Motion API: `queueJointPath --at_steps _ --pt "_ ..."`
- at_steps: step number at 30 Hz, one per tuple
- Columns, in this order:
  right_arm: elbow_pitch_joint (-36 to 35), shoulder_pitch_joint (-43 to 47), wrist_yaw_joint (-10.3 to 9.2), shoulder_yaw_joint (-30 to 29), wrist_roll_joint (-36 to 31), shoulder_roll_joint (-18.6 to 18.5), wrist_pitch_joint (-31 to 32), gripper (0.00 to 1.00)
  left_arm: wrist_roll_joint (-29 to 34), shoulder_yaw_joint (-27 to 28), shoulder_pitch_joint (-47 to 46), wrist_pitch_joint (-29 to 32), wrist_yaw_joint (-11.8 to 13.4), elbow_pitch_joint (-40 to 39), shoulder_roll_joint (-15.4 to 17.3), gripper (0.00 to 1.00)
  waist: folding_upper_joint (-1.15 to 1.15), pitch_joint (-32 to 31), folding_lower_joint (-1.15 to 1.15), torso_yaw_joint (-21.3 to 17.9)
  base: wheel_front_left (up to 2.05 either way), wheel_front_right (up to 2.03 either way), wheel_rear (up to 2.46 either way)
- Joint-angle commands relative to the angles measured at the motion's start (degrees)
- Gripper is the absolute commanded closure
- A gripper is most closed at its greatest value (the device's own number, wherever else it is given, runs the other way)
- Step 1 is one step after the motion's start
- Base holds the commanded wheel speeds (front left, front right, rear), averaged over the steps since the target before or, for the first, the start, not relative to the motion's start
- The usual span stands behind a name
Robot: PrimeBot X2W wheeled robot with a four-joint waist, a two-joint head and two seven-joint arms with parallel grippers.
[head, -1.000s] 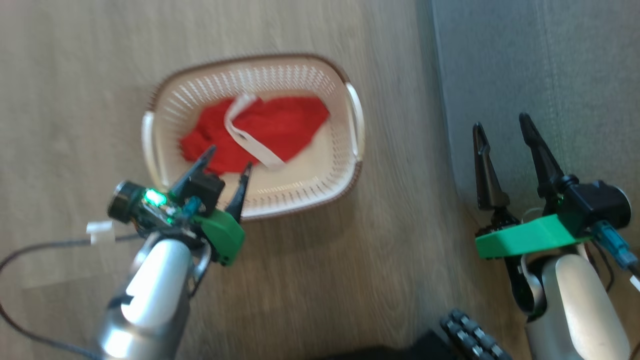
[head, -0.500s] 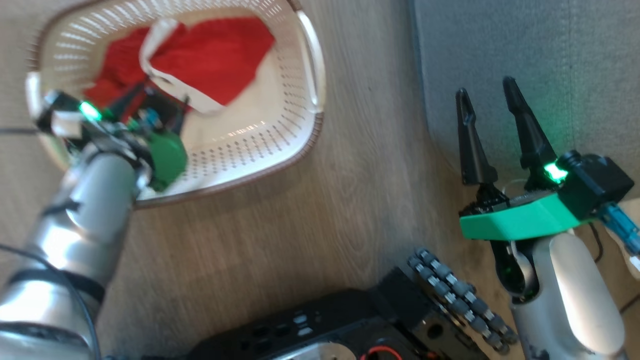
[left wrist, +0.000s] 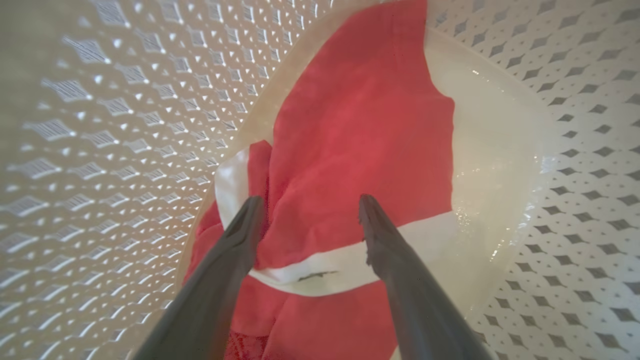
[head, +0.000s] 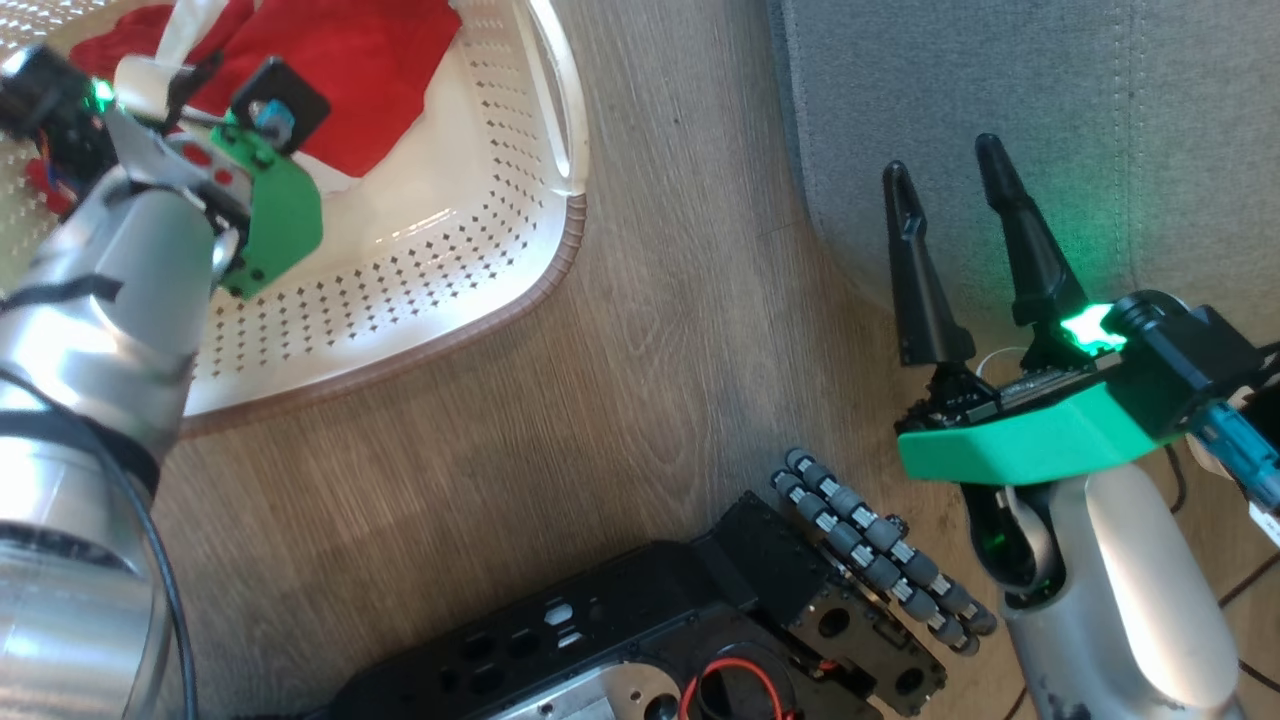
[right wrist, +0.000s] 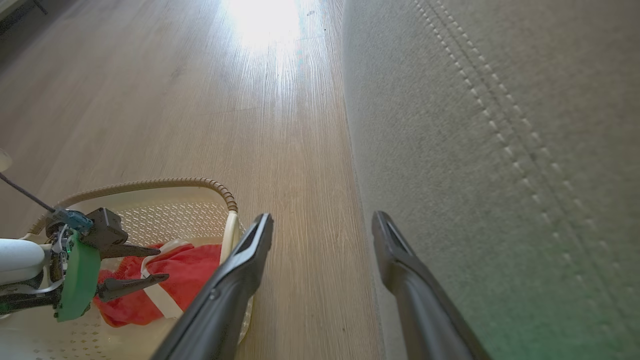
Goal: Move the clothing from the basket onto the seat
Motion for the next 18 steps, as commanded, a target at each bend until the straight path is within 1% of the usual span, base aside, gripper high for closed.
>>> queueJointPath --at_steps 1,11,13,18 --pt "-1.72 3.94 -0.01 1.42 0.55 0.11 -0.29 0.00 0.96 -0.18 -0.23 1.27 -0.01 0.19 0.96 0.00 0.00 0.24 0.00 -0.25 0.00 0.00 0.00" --pt "-3.17 5.92 -0.01 1.68 1.28 0.11 -0.29 0.00 3.01 -4.28 -2.10 9.44 -2.18 1.89 0.96 0.00 0.00 1.29 0.00 -1.01 0.00 0.00 0.00" --pt "-3.56 6.31 -0.01 1.66 1.36 0.11 -0.29 0.00 3.33 -5.04 -2.01 11.12 -2.54 1.99 1.35 0.00 0.00 1.52 0.00 -1.07 0.00 0.00 0.00" --pt "-4.28 6.96 -0.01 1.76 1.29 0.11 -0.29 0.00 2.98 -5.69 -1.93 13.19 -2.87 2.10 2.25 0.00 0.00 2.12 0.00 -0.94 0.00 0.00 0.00"
